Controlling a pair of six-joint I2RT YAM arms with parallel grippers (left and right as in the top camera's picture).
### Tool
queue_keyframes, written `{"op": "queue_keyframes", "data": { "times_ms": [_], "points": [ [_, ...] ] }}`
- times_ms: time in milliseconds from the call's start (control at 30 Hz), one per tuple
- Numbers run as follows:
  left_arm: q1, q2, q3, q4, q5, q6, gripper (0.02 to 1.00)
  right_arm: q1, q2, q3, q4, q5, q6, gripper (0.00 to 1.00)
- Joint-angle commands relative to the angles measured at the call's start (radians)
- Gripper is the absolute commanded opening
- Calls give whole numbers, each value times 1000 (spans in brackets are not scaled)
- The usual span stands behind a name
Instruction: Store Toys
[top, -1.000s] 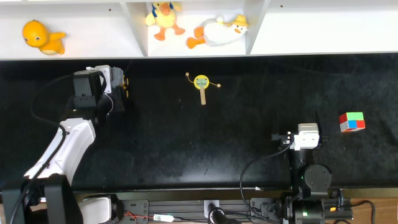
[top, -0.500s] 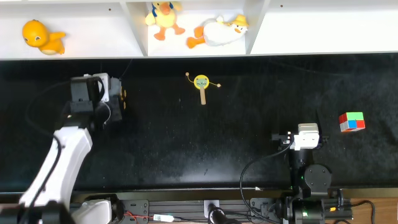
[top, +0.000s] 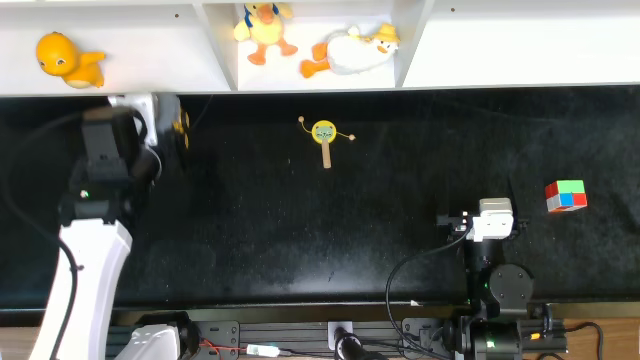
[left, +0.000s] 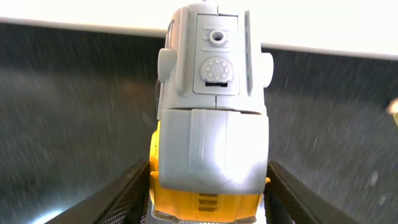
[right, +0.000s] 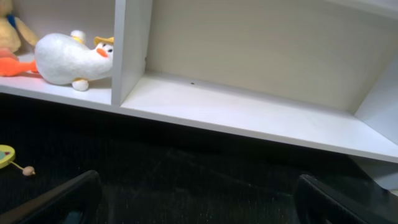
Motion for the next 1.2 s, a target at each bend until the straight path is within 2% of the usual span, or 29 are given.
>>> {"op": "queue_keyframes", "data": {
  "times_ms": [33, 567, 600, 667, 700, 967, 1133, 1200],
  "points": [
    [-8, 94, 132, 8, 6, 23, 467, -6, -7, -14, 5, -7, 7, 996],
    [-8, 551, 475, 65, 10, 25, 472, -6, -7, -14, 5, -7, 7, 996],
    [-8, 562, 483, 65, 11, 25, 577, -6, -7, -14, 5, -7, 7, 996],
    [-8, 566, 483, 58, 11, 21, 934, -6, -7, -14, 5, -7, 7, 996],
    [-8, 566, 483, 46, 11, 21, 996, -6, -7, -14, 5, -7, 7, 996],
    [-8, 459, 442, -111, 1, 57, 998, -6, -7, -14, 5, -7, 7, 993],
    [-8, 203, 208, -105, -3, 151, 998, -6, -7, -14, 5, -7, 7, 993],
    [-8, 66, 68, -71, -51, 160, 998, -6, -7, -14, 4, -7, 7, 993]
  ]
}}
